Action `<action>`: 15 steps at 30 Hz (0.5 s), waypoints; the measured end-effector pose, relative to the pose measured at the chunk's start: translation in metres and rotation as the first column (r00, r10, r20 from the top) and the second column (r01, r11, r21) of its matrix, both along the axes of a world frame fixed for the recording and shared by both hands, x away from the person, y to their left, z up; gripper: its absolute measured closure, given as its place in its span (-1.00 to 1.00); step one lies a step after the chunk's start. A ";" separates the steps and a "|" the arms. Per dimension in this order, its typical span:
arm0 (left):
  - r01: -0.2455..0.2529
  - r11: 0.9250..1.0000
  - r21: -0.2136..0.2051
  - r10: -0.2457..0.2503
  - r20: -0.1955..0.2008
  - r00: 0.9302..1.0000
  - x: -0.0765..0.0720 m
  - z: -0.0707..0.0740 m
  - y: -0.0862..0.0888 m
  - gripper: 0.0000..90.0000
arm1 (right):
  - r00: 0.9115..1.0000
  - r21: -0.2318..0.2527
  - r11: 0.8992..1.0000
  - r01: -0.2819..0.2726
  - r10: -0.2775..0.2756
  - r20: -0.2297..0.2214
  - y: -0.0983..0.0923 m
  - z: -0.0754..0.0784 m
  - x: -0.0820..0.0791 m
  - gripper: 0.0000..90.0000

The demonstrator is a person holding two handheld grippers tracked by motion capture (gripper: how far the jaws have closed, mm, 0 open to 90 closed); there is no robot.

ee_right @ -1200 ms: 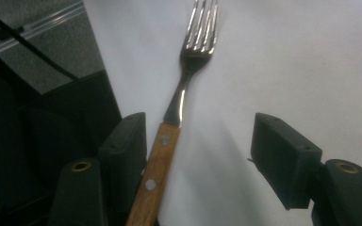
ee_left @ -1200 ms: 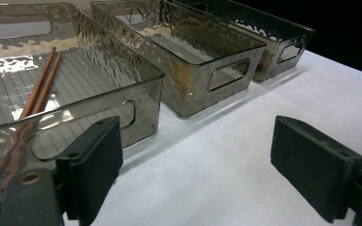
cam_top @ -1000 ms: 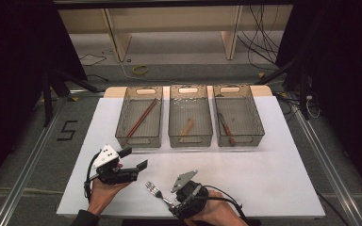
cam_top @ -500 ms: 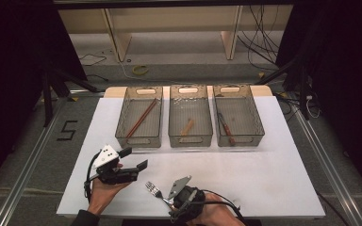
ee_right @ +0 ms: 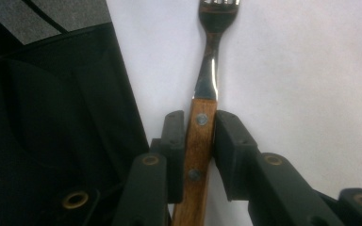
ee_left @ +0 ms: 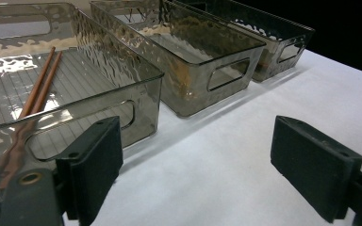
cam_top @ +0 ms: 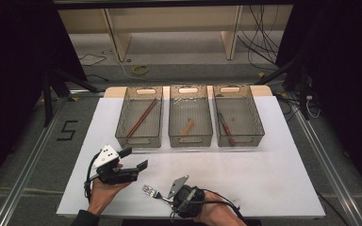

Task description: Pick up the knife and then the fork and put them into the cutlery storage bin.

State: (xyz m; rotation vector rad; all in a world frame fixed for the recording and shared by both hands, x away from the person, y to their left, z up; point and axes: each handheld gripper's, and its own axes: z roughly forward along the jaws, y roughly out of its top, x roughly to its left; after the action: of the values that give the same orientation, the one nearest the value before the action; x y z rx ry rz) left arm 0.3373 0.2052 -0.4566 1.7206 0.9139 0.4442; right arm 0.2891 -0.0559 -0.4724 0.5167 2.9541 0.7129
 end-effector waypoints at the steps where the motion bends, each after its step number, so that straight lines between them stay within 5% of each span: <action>1: 0.000 1.000 0.000 0.000 0.000 1.000 0.000 0.000 0.000 -0.63 | 1.000 -0.002 1.000 0.005 -0.005 -0.002 0.000 0.000 0.000 0.68; 15: -0.002 1.000 -0.004 0.002 0.001 1.000 0.000 0.000 0.000 -0.63 | 0.999 0.028 0.999 0.030 -0.029 -0.034 -0.006 0.001 0.006 0.73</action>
State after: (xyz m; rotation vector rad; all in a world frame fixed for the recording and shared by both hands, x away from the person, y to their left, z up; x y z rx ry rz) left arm 0.3375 0.2056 -0.4566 1.7156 0.9156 0.4444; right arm 0.2947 -0.0616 -0.4719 0.5785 2.9642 0.7518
